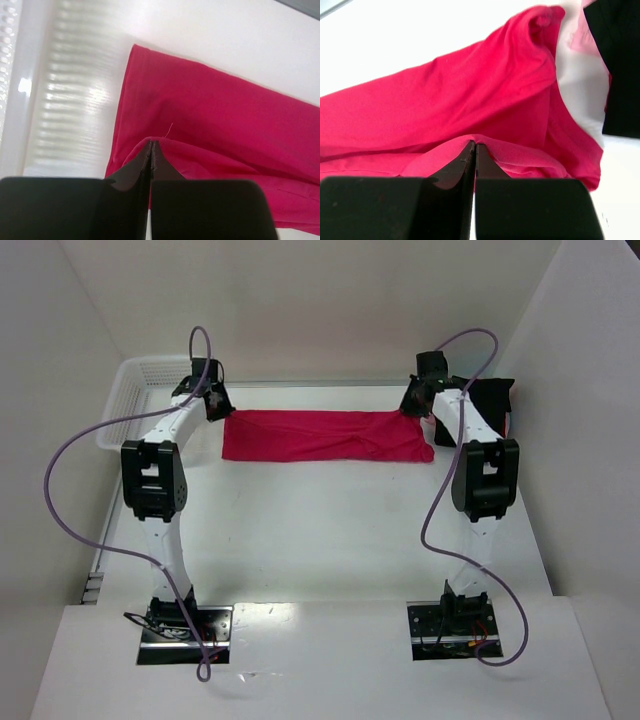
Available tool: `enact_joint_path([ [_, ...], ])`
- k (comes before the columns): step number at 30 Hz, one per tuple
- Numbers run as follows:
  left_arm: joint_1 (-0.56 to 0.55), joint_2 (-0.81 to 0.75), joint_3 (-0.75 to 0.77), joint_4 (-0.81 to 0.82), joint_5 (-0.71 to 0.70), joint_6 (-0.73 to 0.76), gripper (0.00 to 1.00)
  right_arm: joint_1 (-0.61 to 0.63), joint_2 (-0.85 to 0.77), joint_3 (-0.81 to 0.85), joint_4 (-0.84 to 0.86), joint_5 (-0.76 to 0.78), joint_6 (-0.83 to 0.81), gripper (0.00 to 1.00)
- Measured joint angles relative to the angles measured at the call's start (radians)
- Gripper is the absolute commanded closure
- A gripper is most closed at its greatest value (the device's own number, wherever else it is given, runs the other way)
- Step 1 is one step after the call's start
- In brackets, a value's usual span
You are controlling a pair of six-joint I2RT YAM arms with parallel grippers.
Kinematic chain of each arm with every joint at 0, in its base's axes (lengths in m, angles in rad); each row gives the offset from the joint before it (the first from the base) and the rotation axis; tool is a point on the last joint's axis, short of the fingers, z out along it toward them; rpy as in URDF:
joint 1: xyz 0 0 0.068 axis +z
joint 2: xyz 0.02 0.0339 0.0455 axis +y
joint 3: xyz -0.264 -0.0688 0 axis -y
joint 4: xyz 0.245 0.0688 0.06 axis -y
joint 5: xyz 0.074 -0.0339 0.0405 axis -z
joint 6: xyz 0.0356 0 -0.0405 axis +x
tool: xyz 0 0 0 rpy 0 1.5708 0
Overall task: Fold and stack the t-shirts
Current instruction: Fold the other side of the tshirt into a rectangle
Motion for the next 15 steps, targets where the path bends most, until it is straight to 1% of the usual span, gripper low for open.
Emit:
enact_joint_path([
  [10, 0.018, 0.102, 0.102, -0.005, -0.001, -0.001, 1.00, -0.005, 0.095, 0.073, 0.000, -0.006, -0.007, 1.00],
  [15, 0.019, 0.130, 0.110, -0.010, -0.001, -0.001, 1.00, -0.010, 0.130, 0.078, 0.002, -0.008, -0.011, 1.00],
])
